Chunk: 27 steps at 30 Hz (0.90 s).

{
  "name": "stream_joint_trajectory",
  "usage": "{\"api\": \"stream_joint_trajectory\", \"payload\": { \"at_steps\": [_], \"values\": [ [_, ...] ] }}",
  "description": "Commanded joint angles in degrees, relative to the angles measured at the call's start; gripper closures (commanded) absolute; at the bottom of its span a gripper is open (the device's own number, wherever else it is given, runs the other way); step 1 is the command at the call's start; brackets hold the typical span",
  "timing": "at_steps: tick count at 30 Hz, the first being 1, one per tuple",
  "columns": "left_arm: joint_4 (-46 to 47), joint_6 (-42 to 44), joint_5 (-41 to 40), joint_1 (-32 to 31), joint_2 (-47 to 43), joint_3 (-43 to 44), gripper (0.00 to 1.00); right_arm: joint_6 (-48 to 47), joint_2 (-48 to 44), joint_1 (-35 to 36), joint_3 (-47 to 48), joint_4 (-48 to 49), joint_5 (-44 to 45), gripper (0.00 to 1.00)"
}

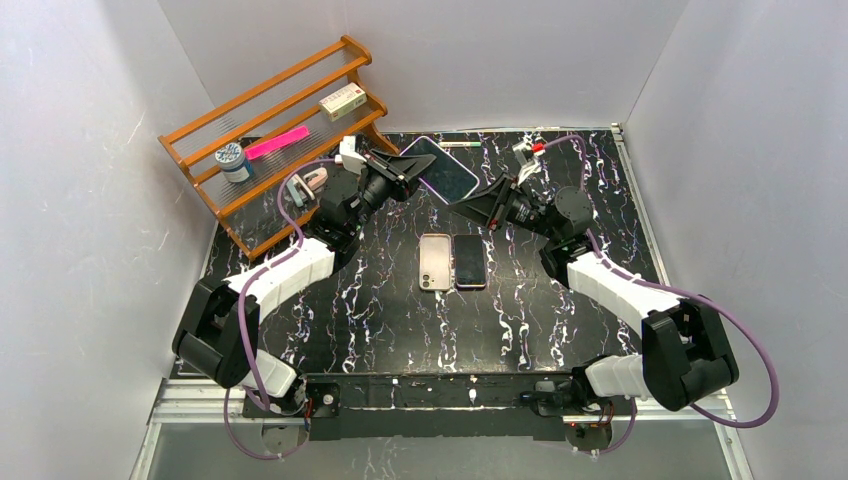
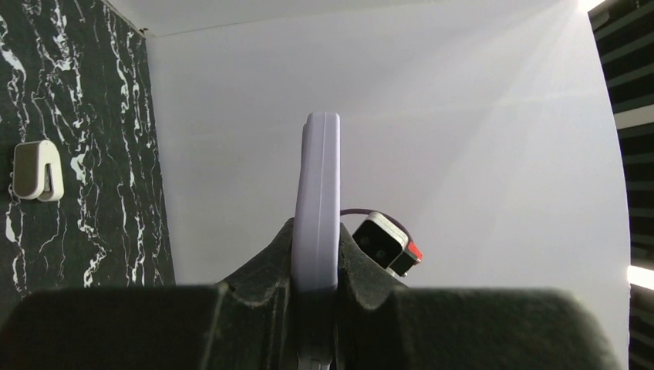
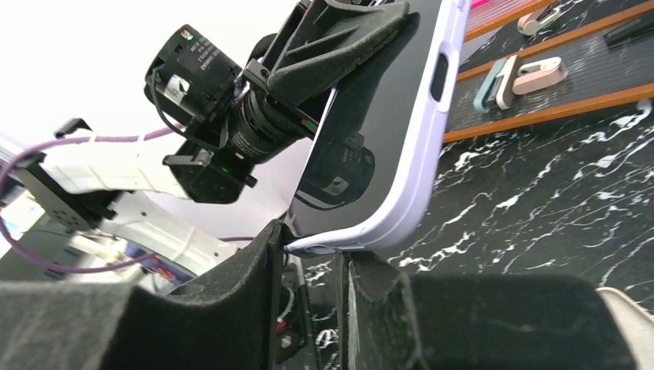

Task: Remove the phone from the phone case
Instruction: Remove the phone case from the phone.

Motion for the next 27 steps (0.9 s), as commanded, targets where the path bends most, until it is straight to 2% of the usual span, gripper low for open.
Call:
{"api": "stream_joint_trajectory", "payload": {
  "at_steps": [1, 5, 12, 18, 19, 23, 27],
  "values": [
    [-4.18, -2.74, -0.1, -0.07, -1.08, 0.51, 1.0, -15.55, -0.37, 0.96, 4.28, -2.42, -5.75, 0.99],
    [-5.64, -4.11, 1.36, -0.07, -1.11, 0.46, 1.0, -21.39, 0.8, 0.88, 7.27, -6.65, -7.95, 0.99],
    [-7.04, -3.64, 3.93, -0.07, -1.2, 0.8, 1.0, -26.17, 2.72, 1.07, 10.13, -10.07, -8.5, 0.99],
    [-7.31, 1.12, 8.09, 2.13, -1.72, 2.52, 1.0, -29.03, 2.82, 0.96, 9.59, -14.79, -6.51, 0.99],
    [-7.45, 2.55, 9.4, 3.04, -1.72, 2.8, 1.0, -29.11, 2.85, 0.82, 9.78, -16.29, -6.94, 0.97],
    [-8.27, 8.8, 14.95, 7.88, -2.69, 2.55, 1.0, -30.28, 1.41, 0.59, 9.93, -22.11, -10.69, 0.75],
    [-9.99, 16.19, 21.67, 11.43, -3.85, 2.9, 1.0, -34.1, -1.21, -0.35, 9.19, -30.21, -12.18, 0.58]
  ]
}}
